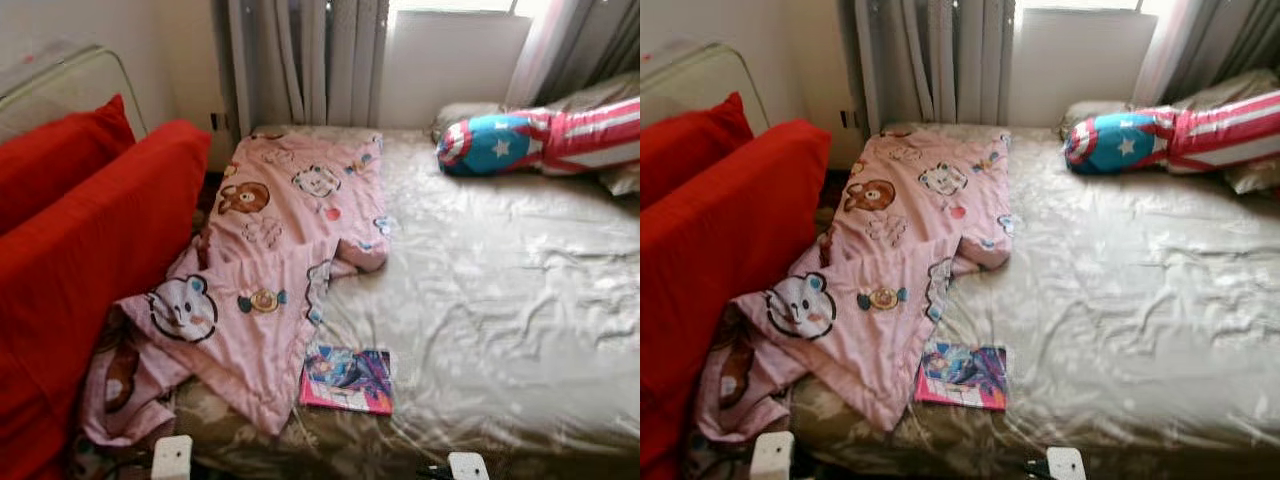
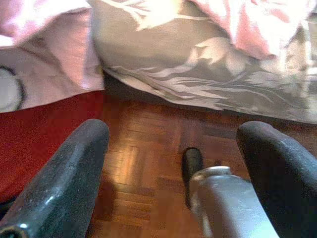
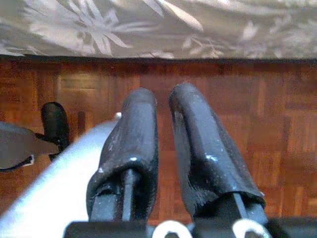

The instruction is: Clean up the room

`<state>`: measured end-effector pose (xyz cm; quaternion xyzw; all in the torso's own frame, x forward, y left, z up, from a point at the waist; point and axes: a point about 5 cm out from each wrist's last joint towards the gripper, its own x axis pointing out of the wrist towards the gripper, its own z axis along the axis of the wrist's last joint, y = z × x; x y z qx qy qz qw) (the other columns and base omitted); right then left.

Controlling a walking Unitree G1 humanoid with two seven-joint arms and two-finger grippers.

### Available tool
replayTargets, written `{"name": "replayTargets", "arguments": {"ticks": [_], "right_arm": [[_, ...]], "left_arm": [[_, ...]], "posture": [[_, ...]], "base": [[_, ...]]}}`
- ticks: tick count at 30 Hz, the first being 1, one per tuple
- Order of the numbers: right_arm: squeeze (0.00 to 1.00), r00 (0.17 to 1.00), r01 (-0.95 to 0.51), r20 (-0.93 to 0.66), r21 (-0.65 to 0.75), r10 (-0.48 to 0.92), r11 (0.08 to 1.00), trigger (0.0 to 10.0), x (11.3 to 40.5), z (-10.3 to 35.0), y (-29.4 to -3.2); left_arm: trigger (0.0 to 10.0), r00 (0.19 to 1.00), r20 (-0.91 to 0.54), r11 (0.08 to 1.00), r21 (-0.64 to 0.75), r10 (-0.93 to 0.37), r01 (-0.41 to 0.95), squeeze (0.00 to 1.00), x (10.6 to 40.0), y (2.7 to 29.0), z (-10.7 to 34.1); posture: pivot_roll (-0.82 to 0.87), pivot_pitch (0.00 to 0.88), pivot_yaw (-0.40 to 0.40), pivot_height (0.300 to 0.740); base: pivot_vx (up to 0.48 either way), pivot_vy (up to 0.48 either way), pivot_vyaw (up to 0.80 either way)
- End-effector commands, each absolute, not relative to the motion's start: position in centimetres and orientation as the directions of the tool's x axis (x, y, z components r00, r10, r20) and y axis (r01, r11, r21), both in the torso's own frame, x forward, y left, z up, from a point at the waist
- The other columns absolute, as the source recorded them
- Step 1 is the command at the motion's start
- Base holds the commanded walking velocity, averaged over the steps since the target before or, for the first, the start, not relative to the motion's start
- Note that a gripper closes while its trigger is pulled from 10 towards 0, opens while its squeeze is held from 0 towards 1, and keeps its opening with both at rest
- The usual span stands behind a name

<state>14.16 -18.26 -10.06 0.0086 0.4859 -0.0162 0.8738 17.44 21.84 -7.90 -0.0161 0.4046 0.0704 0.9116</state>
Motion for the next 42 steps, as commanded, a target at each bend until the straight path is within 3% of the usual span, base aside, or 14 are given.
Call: {"name": "replayTargets", "arguments": {"ticks": [1, 7, 8, 9, 29, 30, 31, 42], "right_arm": [[0.0, 0.539, 0.048, -0.842, -0.006, -0.031, 0.999, 10.0, 14.46, -9.91, -18.52], [0.0, 0.539, 0.046, -0.842, -0.005, -0.029, 0.999, 10.0, 14.36, -9.95, -18.43], [0.86, 0.541, 0.046, -0.841, -0.001, -0.026, 0.999, 10.0, 14.37, -9.94, -18.4], [1.0, 0.542, 0.047, -0.84, 0.002, -0.024, 0.999, 10.0, 14.39, -9.93, -18.39], [1.0, 0.536, 0.017, -0.844, 0.0, -0.009, 1.0, 10.0, 14.28, -9.99, -18.29], [0.96, 0.535, 0.013, -0.845, 0.002, -0.005, 1.0, 10.0, 14.28, -9.99, -18.25], [0.0, 0.533, 0.0, -0.846, 0.01, 0.008, 1.0, 10.0, 14.29, -10.0, -18.16], [0.0, 0.541, 0.0, -0.841, 0.022, 0.019, 1.0, 10.0, 14.41, -9.95, -18.0]], "left_arm": [[10.0, 0.664, -0.74, 0.989, 0.012, 0.109, -0.148, 0.0, 17.37, 21.9, -7.91], [10.0, 0.654, -0.749, 0.99, 0.018, 0.108, -0.143, 0.0, 17.2, 22.02, -8.0], [10.0, 0.653, -0.75, 0.99, 0.019, 0.108, -0.142, 0.0, 17.2, 22.04, -8.0], [10.0, 0.653, -0.75, 0.99, 0.019, 0.108, -0.141, 0.0, 17.2, 22.04, -8.0], [10.0, 0.645, -0.759, 0.993, 0.017, 0.089, -0.117, 0.0, 17.3, 21.91, -8.02], [10.0, 0.645, -0.759, 0.993, 0.017, 0.088, -0.116, 0.0, 17.31, 21.92, -8.02], [10.0, 0.646, -0.758, 0.993, 0.017, 0.088, -0.115, 0.0, 17.31, 21.95, -8.0], [10.0, 0.642, -0.761, 0.995, 0.034, 0.089, -0.098, 0.0, 17.39, 22.14, -7.94]], "posture": [[-0.09, 0.0, -0.022, 0.74], [-0.1, 0.0, -0.014, 0.74], [-0.1, 0.0, -0.014, 0.74], [-0.1, 0.0, -0.014, 0.74], [-0.1, 0.0, -0.012, 0.74], [-0.1, 0.0, -0.012, 0.74], [-0.1, 0.0, -0.01, 0.74], [-0.09, 0.0, -0.013, 0.74]], "base": [[0.0, 0.0, 0.0], [0.0, 0.0, 0.0], [0.0, 0.0, 0.0], [0.0, 0.0, 0.0], [0.0, 0.0, 0.0], [0.0, 0.0, 0.0], [0.0, 0.0, 0.0], [0.0, 0.0, 0.62]]}}
